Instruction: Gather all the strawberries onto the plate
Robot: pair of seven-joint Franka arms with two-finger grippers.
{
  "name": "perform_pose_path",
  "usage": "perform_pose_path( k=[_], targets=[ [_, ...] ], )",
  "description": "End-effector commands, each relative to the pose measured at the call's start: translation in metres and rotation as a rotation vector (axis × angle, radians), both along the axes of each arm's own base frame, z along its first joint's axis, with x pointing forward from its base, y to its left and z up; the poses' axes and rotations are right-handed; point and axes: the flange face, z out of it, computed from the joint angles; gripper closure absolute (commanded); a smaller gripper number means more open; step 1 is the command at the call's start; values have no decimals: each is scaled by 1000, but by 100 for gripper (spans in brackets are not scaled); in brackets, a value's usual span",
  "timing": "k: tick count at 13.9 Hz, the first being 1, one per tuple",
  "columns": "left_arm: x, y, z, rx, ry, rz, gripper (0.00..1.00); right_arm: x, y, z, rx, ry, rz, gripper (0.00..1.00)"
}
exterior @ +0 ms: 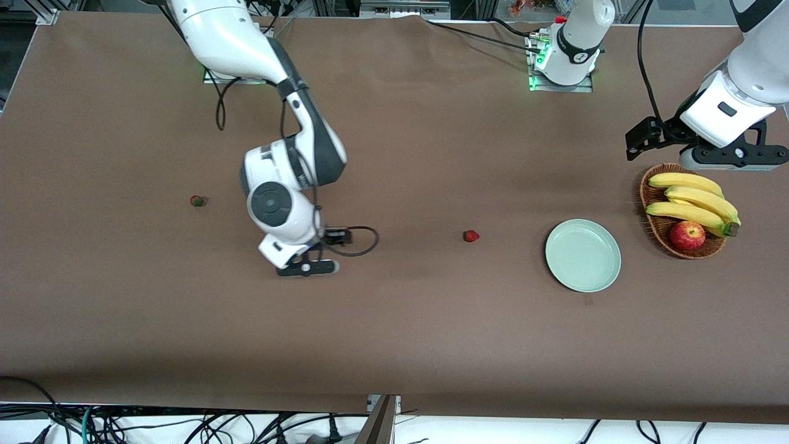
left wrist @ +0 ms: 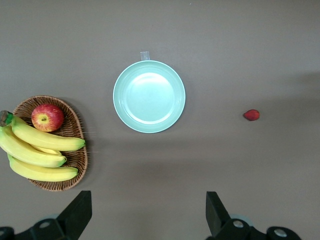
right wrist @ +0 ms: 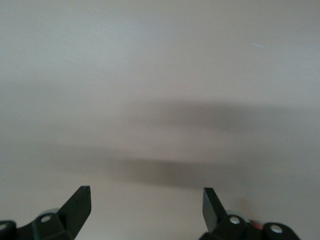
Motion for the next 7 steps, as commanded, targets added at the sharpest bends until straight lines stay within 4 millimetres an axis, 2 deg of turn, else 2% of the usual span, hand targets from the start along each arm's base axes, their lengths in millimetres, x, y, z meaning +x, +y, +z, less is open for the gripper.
perform_pose_path(
  k=[1, 2, 3, 4, 5, 7],
  targets=[
    [2, -4, -9, -9, 27, -13, 0, -42, -74, -16, 6, 32, 90, 2],
    [7, -19, -27, -11, 61, -38, 0, -58, -93, -31, 8, 28, 95, 2],
    [13, -45, -55, -5, 114, -81, 0, -74, -106, -43, 7, 24, 78, 2],
    [17, -56, -82, -3, 177, -100, 0, -88, -116, -53, 11, 33, 57, 3],
    [22, -74, -112, -3, 228, -127, 0, -97, -121, -54, 25, 48, 37, 7],
    [33, -106, -152, -25, 215, -153, 0, -105, -124, -57, 31, 63, 30, 16]
  ],
)
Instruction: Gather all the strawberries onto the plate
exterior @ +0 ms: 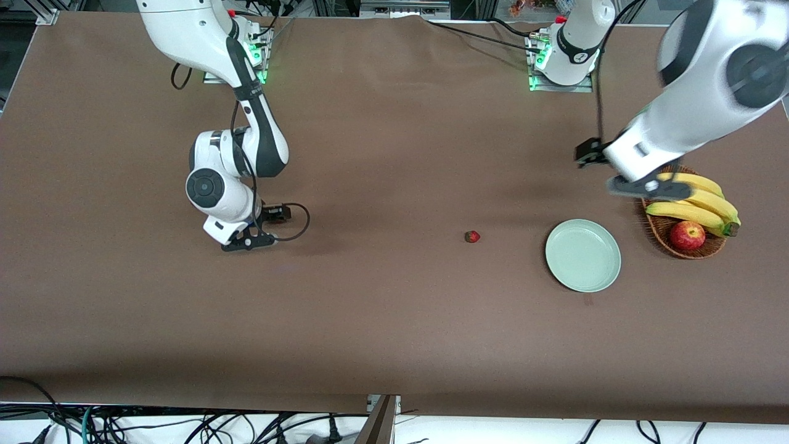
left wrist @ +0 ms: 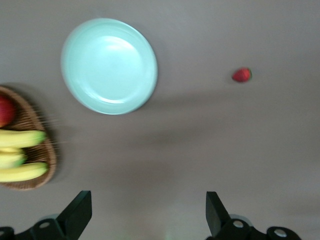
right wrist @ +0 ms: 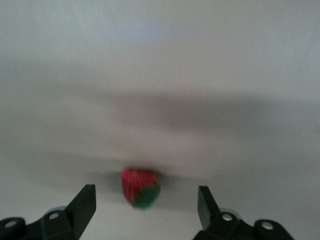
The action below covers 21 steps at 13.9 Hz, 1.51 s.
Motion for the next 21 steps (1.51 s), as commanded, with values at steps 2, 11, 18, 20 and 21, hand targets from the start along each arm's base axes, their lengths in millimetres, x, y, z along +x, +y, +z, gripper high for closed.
perform_pose_path(
  k=[2, 11, 18, 20, 21],
  targets=[
    [21, -64, -81, -27, 0, 41, 0, -21, -1, 7, 53, 2, -14, 25],
    [29, -168, -255, -92, -191, -25, 0, -10, 5, -3, 55, -59, -2, 92],
    [9, -186, -289, -25, -202, -78, 62, 29, 148, 80, 125, -40, -251, 100],
    [10, -183, -292, -13, -203, -100, 100, 17, 204, 70, 172, 2, -378, 100],
    [11, -180, -291, -5, -205, -113, 100, 16, 233, 69, 199, 15, -428, 99]
  ],
)
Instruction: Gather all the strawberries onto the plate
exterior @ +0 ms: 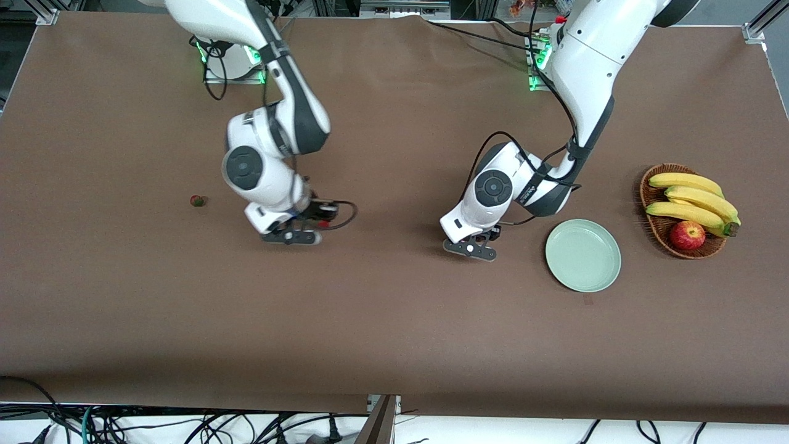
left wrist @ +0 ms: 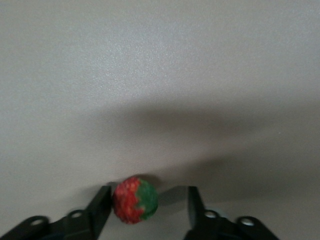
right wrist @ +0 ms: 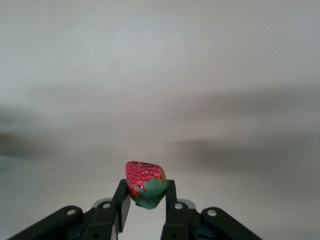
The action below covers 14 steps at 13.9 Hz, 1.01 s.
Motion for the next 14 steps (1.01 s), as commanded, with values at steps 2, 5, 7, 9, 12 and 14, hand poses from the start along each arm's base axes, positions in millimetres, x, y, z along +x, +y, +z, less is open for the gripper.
perform_pose_path(
  k=[2, 5, 7, 9, 12, 14],
  targets=[
    [7, 12, 9, 37, -18, -39, 100, 4, 84, -15, 58, 31, -141, 99],
    [27, 46, 47, 74, 7, -76, 100, -1, 97, -15, 71, 16, -148, 99],
    [38, 73, 72, 88, 15, -111, 100, -16, 126, -28, 88, -28, -205, 99],
    [50, 118, 88, 102, 48, -167, 100, -39, 171, -54, 126, -63, -261, 94],
    [71, 203, 87, 82, 82, -286, 100, -86, 245, -94, 226, -119, -413, 77],
    [78, 241, 73, 62, 92, -334, 100, -109, 264, -103, 253, -129, -447, 39]
  ],
)
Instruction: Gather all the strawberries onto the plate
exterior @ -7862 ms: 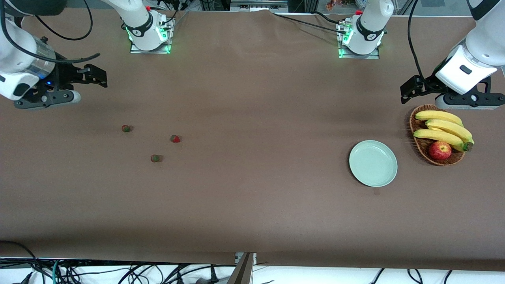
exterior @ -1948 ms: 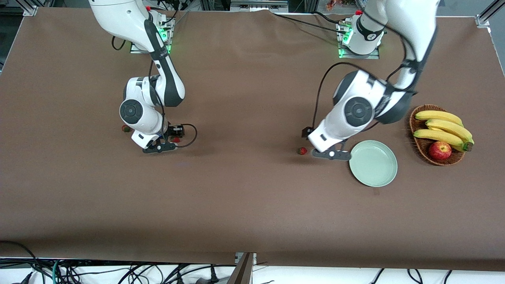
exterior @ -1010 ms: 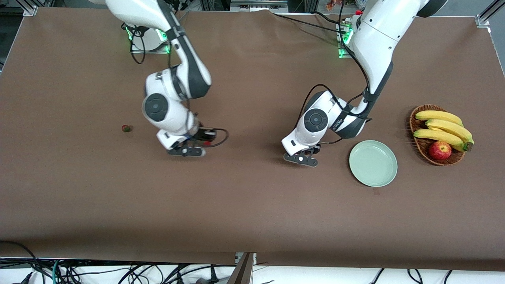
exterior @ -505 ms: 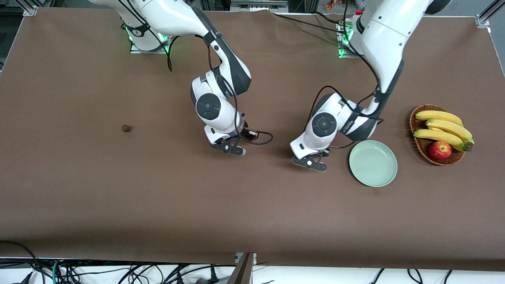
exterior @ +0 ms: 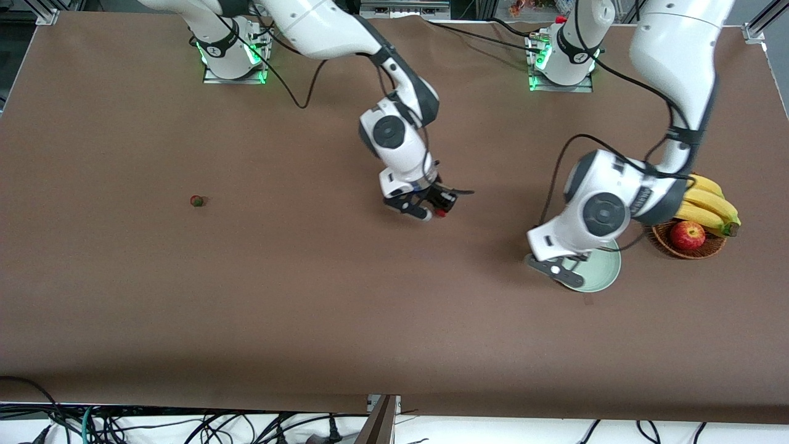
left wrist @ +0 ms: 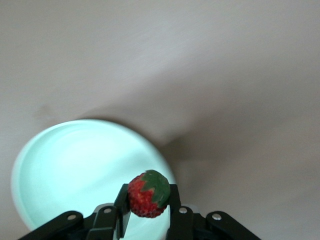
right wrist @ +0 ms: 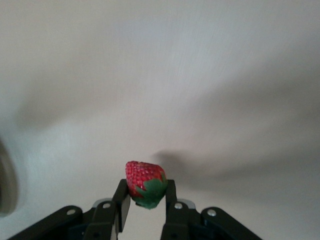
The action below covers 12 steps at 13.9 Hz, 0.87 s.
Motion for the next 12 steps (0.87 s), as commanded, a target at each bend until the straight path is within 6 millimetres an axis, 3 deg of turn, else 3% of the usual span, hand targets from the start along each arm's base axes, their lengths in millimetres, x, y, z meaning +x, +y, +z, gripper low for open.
perform_pose_path(
  k=[1, 2, 4, 5, 6, 7, 8, 10, 12],
  targets=[
    [0, 32, -22, -14, 16, -75, 100, -4, 21, 1, 42, -27, -36, 11],
    [0, 41, -37, -23, 23, -63, 100, 5, 16, 15, 42, -35, -33, 0],
    [2, 59, -62, -40, 22, -39, 100, 36, -12, 40, -55, 6, -3, 0],
    [2, 61, -67, -45, 25, -48, 100, 52, -31, 56, -102, 34, 49, 0],
    [2, 61, -66, -45, 25, -52, 94, 66, -53, 65, -150, 56, 148, 0],
    [3, 59, -64, -44, 22, -54, 20, 79, -85, 76, -204, 88, 245, 0],
    [3, 57, -60, -45, 22, -58, 0, 91, -120, 81, -264, 120, 318, 0],
    [5, 49, -32, -39, 0, -62, 0, 112, -197, 88, -339, 154, 448, 0],
    [-1, 16, 12, -46, 13, -89, 0, 117, -286, 76, -401, 175, 575, 0]
  ],
)
